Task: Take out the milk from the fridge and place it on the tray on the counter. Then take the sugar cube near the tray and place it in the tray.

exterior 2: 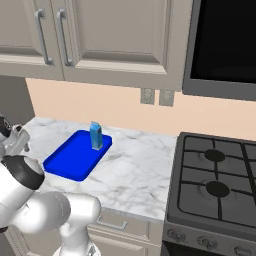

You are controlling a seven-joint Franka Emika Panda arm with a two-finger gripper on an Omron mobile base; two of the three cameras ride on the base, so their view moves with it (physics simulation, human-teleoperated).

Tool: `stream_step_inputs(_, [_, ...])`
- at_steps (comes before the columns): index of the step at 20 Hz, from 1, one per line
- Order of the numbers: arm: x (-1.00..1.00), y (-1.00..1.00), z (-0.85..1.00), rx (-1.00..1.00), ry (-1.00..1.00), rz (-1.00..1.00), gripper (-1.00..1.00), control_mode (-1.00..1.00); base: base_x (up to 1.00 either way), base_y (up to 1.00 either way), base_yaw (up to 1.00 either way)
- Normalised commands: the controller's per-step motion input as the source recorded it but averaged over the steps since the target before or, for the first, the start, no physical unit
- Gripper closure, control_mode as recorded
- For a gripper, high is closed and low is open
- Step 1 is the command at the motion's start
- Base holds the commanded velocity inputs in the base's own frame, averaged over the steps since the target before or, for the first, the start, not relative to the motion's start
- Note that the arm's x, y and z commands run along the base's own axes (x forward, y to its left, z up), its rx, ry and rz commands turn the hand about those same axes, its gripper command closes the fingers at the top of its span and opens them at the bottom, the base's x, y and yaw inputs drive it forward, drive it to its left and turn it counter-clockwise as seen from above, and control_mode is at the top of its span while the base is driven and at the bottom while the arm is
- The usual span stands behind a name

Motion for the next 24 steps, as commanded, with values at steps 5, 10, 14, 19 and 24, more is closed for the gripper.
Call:
stream_step_inputs(5, [0.08,0.00,-0.09,0.00,0.17,-0.05,-1.00,-1.00,0.00,0.00,0.00])
stream_step_inputs(10, [0.04,0.00,-0.19,0.00,0.12,-0.01,-1.00,-1.00,0.00,0.00,0.00])
stream_step_inputs(14, [0.00,0.05,-0.19,-0.01,0.01,0.00,-1.00,-1.00,0.00,0.00,0.00])
stream_step_inputs(19, [0.00,0.03,-0.12,-0.02,0.00,0.00,-1.00,-1.00,0.00,0.00,0.00])
stream_step_inputs(24, [0.01,0.00,-0.02,0.00,0.00,0.00,-1.00,-1.00,0.00,0.00,0.00])
